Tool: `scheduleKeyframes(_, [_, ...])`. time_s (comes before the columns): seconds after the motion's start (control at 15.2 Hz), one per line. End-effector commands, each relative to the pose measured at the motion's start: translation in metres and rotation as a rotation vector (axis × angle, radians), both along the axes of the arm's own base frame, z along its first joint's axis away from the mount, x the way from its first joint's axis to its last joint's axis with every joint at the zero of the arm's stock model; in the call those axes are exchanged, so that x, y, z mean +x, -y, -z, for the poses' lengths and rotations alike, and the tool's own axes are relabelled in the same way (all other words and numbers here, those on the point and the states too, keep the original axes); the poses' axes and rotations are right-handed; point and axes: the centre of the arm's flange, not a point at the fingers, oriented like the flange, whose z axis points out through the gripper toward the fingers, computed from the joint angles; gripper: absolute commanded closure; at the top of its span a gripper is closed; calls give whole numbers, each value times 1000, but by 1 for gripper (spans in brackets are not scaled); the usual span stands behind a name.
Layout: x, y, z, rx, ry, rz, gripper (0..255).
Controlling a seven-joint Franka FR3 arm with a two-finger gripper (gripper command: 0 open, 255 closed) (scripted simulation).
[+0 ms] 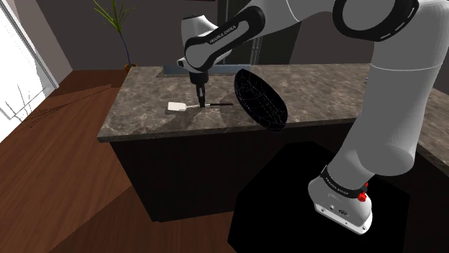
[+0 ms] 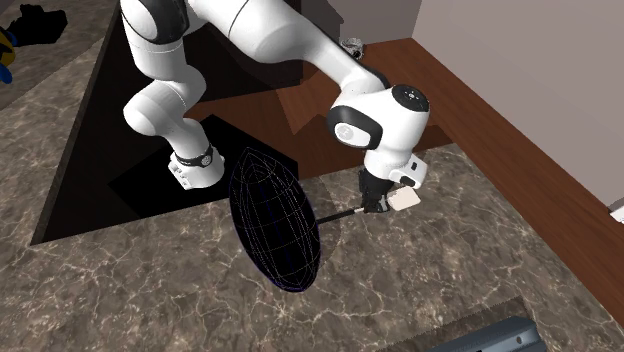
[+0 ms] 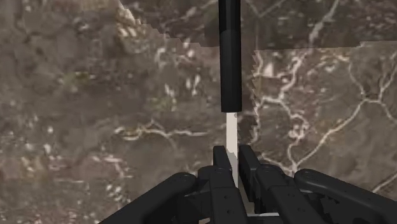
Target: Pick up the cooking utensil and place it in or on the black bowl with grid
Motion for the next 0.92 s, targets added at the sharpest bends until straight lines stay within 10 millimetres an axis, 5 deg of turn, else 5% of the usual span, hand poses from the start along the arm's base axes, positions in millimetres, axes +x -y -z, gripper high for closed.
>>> scheduleKeyframes(0.0, [0, 0, 0, 0, 0, 0, 255])
scheduleKeyframes(0.26, [0, 0, 0, 0, 0, 0, 255])
scheduleKeyframes(0.86, [0, 0, -48, 0, 0, 0, 255])
